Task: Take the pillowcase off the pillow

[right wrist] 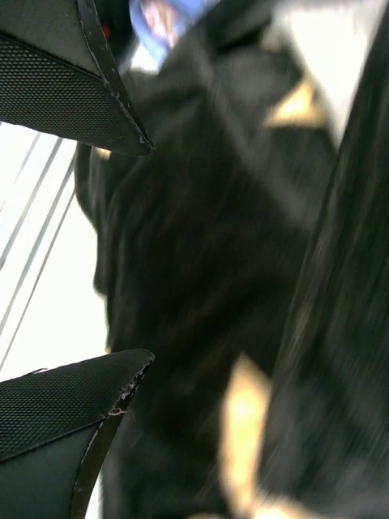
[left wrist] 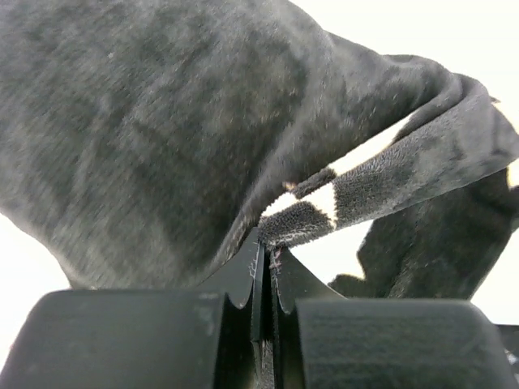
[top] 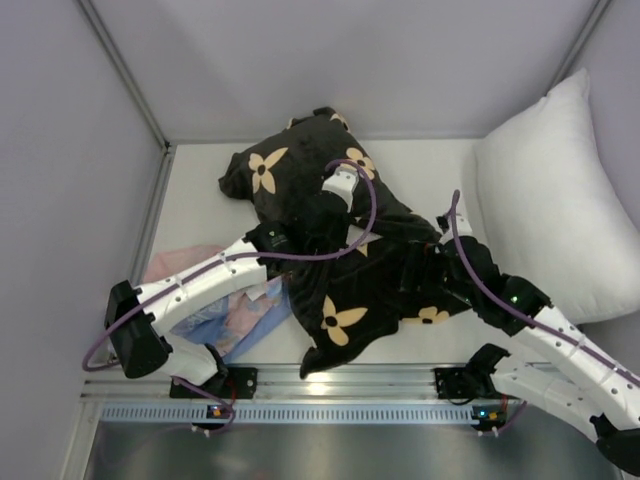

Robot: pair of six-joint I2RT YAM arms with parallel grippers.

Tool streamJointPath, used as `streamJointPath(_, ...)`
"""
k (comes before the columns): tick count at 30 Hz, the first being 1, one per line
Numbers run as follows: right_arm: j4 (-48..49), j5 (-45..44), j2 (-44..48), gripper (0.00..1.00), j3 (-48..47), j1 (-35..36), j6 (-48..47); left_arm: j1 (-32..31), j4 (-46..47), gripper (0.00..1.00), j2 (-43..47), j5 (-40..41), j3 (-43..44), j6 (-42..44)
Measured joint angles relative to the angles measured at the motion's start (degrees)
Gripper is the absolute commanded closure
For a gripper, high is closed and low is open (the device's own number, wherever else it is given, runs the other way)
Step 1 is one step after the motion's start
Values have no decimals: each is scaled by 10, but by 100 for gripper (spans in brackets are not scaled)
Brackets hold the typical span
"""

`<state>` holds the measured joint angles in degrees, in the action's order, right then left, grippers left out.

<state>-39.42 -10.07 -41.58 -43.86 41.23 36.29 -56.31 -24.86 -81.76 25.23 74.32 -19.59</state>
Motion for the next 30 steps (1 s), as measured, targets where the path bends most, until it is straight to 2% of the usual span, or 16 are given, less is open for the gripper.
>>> streamJointPath(4, 56, 30, -44, 5, -13, 0, 14, 54, 19, 100, -1, -82, 0, -15)
streamJointPath(10, 101, 55, -127, 1, -42, 4, 89, 126, 55, 100, -14, -193, 0, -38)
streamJointPath(21, 71, -67, -243, 1, -173, 42, 214, 172, 68, 100, -43, -278, 28, -46)
streamJointPath(26, 36, -138, -303, 11, -239, 79, 230, 184, 68, 100, -48, -300, 31, -50)
streamJointPath(30, 11, -189, -315, 20, -240, 102, 240, 191, 68, 100, -53, -309, 33, -54)
